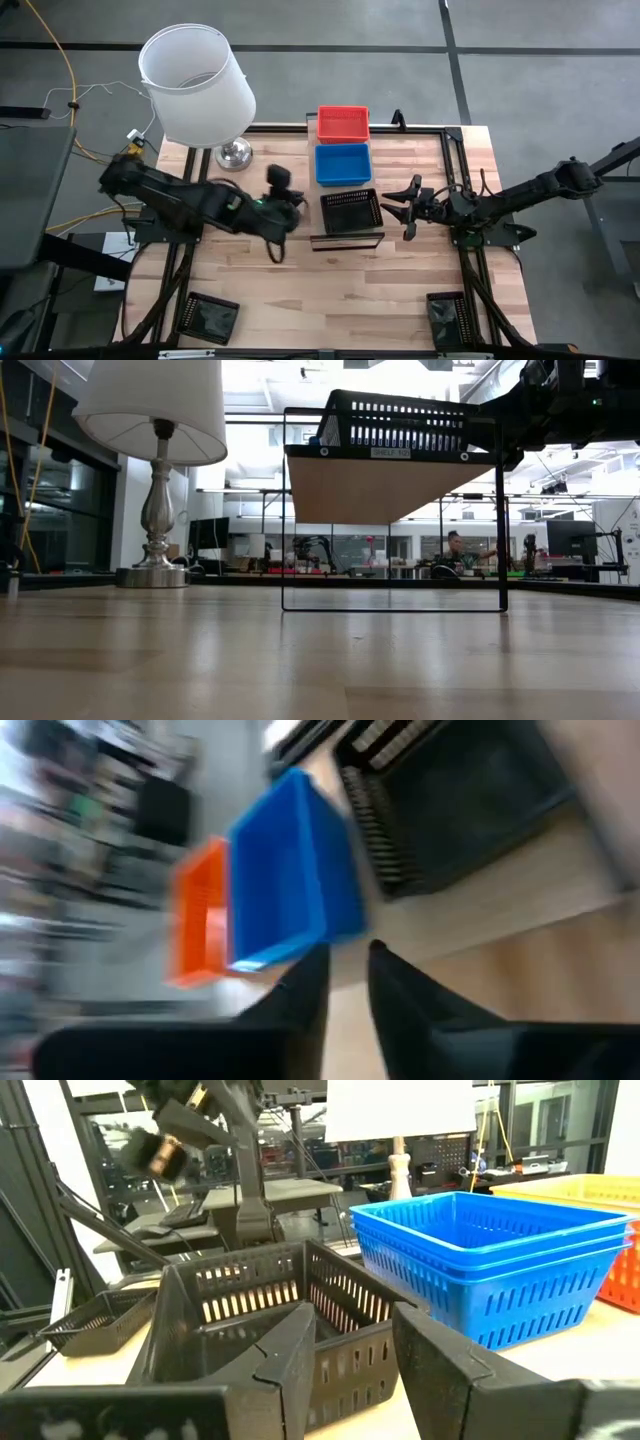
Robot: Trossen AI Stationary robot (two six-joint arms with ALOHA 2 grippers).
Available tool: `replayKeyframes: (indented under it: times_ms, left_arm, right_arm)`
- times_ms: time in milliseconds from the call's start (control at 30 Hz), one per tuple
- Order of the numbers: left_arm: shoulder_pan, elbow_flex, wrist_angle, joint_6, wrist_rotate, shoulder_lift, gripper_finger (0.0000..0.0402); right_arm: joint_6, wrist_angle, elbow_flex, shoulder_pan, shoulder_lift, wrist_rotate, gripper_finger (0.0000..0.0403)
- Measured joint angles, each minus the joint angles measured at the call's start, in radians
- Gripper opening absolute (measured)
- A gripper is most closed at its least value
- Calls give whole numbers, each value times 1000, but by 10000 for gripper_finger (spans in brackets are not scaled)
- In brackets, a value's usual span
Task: Stack baskets on shelf by color
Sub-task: Stack the right black bin on top of the black bin on the shelf
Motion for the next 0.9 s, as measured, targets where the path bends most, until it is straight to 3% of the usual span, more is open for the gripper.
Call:
replayKeyframes:
  times_ms: [100,233,400,533,633,800,900]
  left_arm:
    - [15,-80,29,-138,125,-93,13]
    - [-5,-292,289,-180,137,-204,7]
    - [-13,-672,843,-176,251,-311,1]
    - [0,-999,1470,-194,326,-325,0]
    - [4,-1144,1758,-252,324,-314,0]
    - [-13,-1237,1925,-273,315,-316,0]
    - [-17,-1239,1928,-250,317,-316,0]
  right_arm:
    - [3,7,0,0,0,2,126]
    - [3,15,0,0,0,2,126]
    - [3,15,0,0,0,2,126]
    - [3,20,0,0,0,-20,126]
    - [2,42,0,0,0,-40,126]
    - [4,43,42,4,0,-15,126]
    - [57,-165,159,30,-4,-35,126]
